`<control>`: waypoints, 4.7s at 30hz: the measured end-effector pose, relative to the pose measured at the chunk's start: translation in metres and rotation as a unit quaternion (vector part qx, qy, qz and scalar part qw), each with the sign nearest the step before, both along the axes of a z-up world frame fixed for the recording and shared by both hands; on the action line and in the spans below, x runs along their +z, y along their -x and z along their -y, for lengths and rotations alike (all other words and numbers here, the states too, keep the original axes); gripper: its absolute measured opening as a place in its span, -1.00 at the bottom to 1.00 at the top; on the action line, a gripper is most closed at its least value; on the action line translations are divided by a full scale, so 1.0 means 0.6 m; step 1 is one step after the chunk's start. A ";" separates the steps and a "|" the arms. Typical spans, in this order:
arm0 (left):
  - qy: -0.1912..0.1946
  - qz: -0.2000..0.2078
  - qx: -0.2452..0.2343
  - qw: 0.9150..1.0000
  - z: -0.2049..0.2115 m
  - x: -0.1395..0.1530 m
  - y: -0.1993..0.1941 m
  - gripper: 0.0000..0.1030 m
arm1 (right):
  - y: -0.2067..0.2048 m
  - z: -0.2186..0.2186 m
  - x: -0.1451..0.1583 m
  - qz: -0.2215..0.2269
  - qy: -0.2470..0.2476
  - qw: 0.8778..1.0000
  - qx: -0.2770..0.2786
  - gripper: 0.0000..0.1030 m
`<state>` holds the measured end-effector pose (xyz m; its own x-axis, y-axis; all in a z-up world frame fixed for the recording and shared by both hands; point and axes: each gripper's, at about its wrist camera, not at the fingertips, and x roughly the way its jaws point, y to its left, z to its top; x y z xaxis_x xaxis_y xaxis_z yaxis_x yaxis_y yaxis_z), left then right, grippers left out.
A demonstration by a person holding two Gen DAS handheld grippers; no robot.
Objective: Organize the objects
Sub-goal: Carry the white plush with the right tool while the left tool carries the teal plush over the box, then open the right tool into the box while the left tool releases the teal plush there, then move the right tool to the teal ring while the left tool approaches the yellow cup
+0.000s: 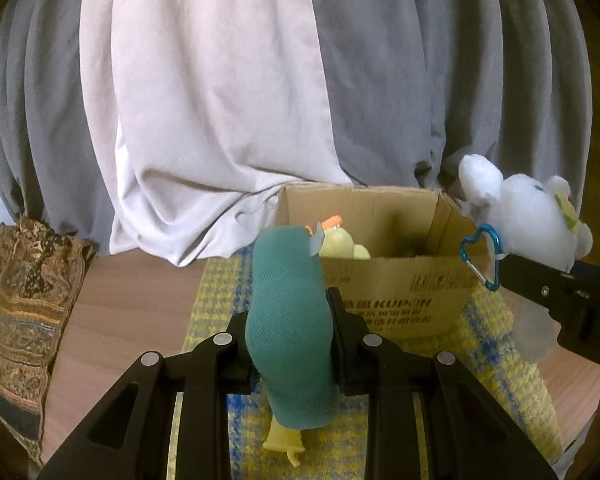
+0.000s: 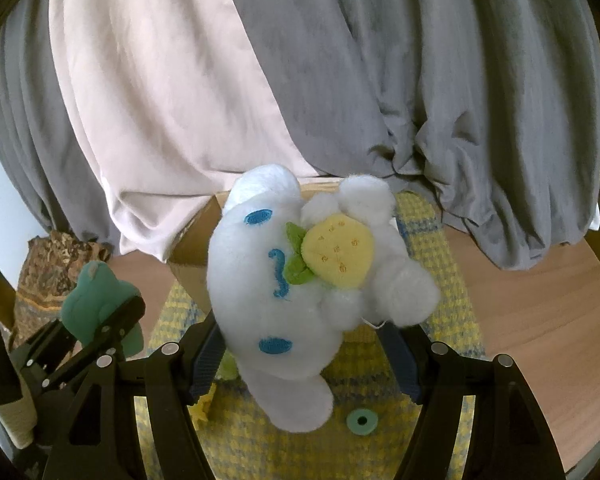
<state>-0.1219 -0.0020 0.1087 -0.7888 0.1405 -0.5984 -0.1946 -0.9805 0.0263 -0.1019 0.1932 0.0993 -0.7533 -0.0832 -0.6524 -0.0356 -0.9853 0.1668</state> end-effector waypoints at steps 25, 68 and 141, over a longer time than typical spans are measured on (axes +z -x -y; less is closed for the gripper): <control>-0.005 -0.002 -0.035 0.999 -0.056 0.022 0.139 -0.47 | 0.097 -0.022 0.021 0.003 0.003 1.000 -0.007 0.38; 0.018 0.017 -0.016 1.000 -0.051 0.010 0.147 0.89 | 0.103 -0.035 0.032 0.016 -0.015 0.999 -0.039 0.97; 0.012 0.114 0.073 0.991 0.042 -0.270 -0.043 0.96 | -0.053 -0.011 -0.261 0.119 -0.067 0.987 -0.086 0.95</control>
<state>-0.0960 -0.0273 -0.0531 -0.6434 0.0182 -0.7653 -0.0547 -0.9983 0.0223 -0.0703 0.1999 -0.0576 -0.5735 0.1315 -0.8086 -0.2270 -0.9739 0.0026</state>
